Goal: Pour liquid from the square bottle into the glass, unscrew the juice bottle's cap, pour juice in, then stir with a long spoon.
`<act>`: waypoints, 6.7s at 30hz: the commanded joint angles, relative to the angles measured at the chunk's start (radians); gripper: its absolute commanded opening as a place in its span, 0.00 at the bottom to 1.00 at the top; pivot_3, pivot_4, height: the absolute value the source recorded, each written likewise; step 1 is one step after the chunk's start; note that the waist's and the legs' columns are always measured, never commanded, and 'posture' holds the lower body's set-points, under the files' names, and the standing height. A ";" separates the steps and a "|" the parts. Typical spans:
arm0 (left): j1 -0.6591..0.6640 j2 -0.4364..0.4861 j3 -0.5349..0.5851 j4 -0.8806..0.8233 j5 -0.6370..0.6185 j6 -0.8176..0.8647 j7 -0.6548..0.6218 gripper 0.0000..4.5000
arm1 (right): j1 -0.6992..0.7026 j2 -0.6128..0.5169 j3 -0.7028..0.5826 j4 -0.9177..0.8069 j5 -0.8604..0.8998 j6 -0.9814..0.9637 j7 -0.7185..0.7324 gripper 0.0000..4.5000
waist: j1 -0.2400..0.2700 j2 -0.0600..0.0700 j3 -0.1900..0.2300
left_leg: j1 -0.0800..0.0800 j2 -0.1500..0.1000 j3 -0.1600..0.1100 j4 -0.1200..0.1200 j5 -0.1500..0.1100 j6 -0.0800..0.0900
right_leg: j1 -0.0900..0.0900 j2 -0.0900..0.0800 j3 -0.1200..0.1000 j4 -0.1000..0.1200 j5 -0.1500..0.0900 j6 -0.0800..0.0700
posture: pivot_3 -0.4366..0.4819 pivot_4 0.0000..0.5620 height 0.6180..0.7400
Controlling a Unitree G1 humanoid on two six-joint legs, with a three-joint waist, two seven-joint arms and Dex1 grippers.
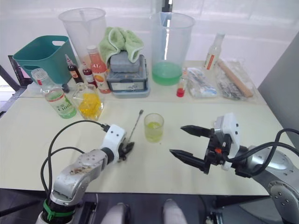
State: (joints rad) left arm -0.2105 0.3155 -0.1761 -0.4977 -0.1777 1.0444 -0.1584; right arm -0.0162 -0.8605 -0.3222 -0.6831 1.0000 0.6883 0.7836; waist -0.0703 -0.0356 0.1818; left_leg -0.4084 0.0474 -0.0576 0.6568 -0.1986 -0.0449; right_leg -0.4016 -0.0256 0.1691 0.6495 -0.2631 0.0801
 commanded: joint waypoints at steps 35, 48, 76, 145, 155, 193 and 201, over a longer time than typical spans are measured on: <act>0.182 0.489 0.281 0.468 -0.077 -0.912 -0.824 0.00 | -0.052 0.086 0.098 0.049 -0.147 -0.064 0.038 1.00 | 0.003 -0.002 -0.002 | 0.001 0.001 0.003 -0.014 0.000 0.000 | -0.005 -0.001 0.001 -0.006 -0.001 -0.004 | 0.48 0.27 0.90; 0.085 0.588 0.221 0.559 -0.079 -0.815 -0.993 0.36 | -0.055 0.108 0.119 0.048 -0.179 -0.079 0.021 1.00 | 0.001 -0.002 -0.002 | 0.001 0.001 0.003 -0.014 0.000 0.000 | -0.005 -0.001 0.001 -0.005 -0.001 -0.003 | 0.48 0.27 0.90; -0.022 0.508 0.344 0.484 -0.223 -0.579 -0.911 0.01 | -0.116 0.100 0.088 0.075 -0.046 0.028 0.024 1.00 | 0.003 0.007 -0.008 | 0.003 0.001 0.003 -0.014 0.000 0.000 | -0.004 0.000 0.001 -0.003 -0.001 -0.003 | 0.48 0.27 0.90; -0.209 0.286 0.363 0.127 -0.593 -0.343 -0.593 0.29 | -0.477 0.744 0.173 0.255 0.277 0.015 -0.813 0.00 | -0.004 0.003 -0.005 | -0.014 0.001 0.000 -0.014 0.001 0.000 | -0.021 0.001 0.000 0.000 0.004 -0.011 | 0.48 0.27 0.90; -0.159 0.359 0.457 0.153 -0.625 -0.363 -0.677 0.99 | -0.623 0.512 0.038 0.327 0.306 -0.001 -0.586 0.00 | -0.002 0.003 -0.005 | -0.014 0.001 0.001 -0.014 0.001 0.000 | -0.020 0.001 0.000 -0.001 0.004 -0.011 | 0.48 0.27 0.90; -0.041 0.345 0.265 0.078 -0.471 -0.459 -0.685 0.99 | -0.646 0.287 0.281 0.384 -0.204 -0.009 -0.099 0.00 | 0.001 0.003 -0.005 | -0.014 0.001 0.001 -0.013 0.001 0.000 | -0.020 0.001 0.000 -0.001 0.005 -0.010 | 0.48 0.27 0.90; -0.025 0.347 0.254 0.062 -0.470 -0.460 -0.681 0.99 | -0.628 0.263 0.316 0.365 -0.239 0.016 -0.038 0.00 | 0.001 0.003 -0.005 | -0.013 0.001 0.000 -0.013 0.001 0.000 | -0.020 0.001 0.000 -0.001 0.005 -0.010 | 0.48 0.27 0.90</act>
State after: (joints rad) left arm -0.2304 0.6605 0.0678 -0.4030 -0.6471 0.5925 -0.8412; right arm -0.6552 -0.5778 -0.0261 -0.3005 0.7868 0.6909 0.7247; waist -0.0697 -0.0327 0.1766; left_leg -0.4217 0.0485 -0.0572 0.6437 -0.1980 -0.0449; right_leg -0.4210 -0.0250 0.1693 0.6489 -0.2583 0.0696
